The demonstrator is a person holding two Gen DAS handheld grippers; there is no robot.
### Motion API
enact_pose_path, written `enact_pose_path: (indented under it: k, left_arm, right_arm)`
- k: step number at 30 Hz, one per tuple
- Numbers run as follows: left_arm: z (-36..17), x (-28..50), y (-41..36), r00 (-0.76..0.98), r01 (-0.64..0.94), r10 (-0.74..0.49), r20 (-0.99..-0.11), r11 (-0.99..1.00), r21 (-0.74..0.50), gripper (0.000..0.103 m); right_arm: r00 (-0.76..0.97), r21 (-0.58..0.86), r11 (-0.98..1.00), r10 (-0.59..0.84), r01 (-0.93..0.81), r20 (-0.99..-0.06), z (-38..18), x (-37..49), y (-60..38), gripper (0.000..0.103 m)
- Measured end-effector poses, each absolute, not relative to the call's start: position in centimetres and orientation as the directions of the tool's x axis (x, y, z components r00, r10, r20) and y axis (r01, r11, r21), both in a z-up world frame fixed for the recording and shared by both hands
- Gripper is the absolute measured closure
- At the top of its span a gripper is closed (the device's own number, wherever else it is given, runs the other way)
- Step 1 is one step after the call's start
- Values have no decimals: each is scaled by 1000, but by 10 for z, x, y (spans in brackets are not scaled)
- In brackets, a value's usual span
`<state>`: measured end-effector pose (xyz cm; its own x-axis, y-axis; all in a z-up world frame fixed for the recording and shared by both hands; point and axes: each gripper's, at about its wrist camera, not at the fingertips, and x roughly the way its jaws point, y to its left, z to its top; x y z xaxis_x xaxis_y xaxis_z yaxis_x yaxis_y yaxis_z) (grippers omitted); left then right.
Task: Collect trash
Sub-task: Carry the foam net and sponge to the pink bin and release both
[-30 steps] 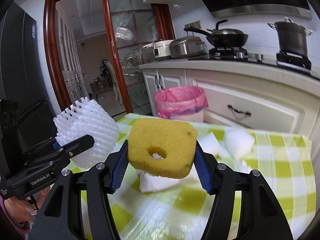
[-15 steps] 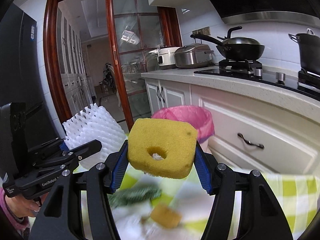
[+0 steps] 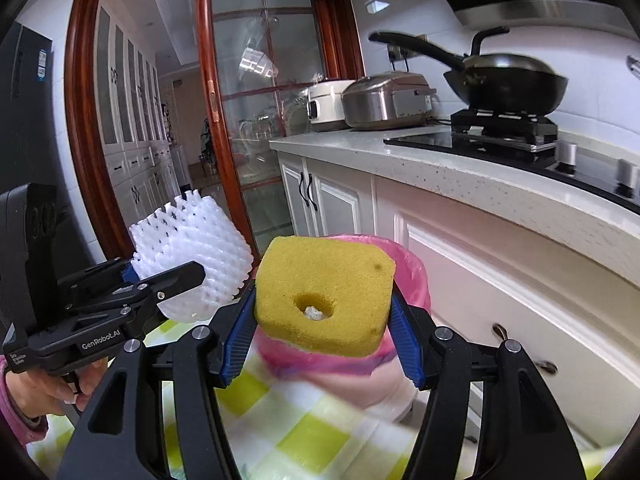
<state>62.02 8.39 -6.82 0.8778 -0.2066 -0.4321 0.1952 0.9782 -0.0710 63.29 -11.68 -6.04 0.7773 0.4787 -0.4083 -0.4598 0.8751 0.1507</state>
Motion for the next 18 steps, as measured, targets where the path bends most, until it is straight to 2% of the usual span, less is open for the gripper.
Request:
enact_pose_path:
  k: [9, 14, 15, 18]
  left_arm:
    - [-91, 702, 92, 870, 158, -183, -457, 983, -93, 58]
    - [-105, 728, 104, 867, 158, -204, -454, 978, -136, 49]
    - [-107, 729, 104, 867, 158, -204, -455, 978, -137, 45]
    - [-113, 731, 108, 869, 143, -193, -455, 979, -142, 43]
  right_arm:
    - [764, 208, 873, 487, -441, -423, -81, 717, -110, 43]
    - [749, 210, 865, 501, -456, -434, -94, 746, -99, 39]
    - [744, 217, 861, 507, -460, -436, -96, 749, -98, 34]
    - [744, 223, 861, 508, -458, -433, -102, 756, -98, 31]
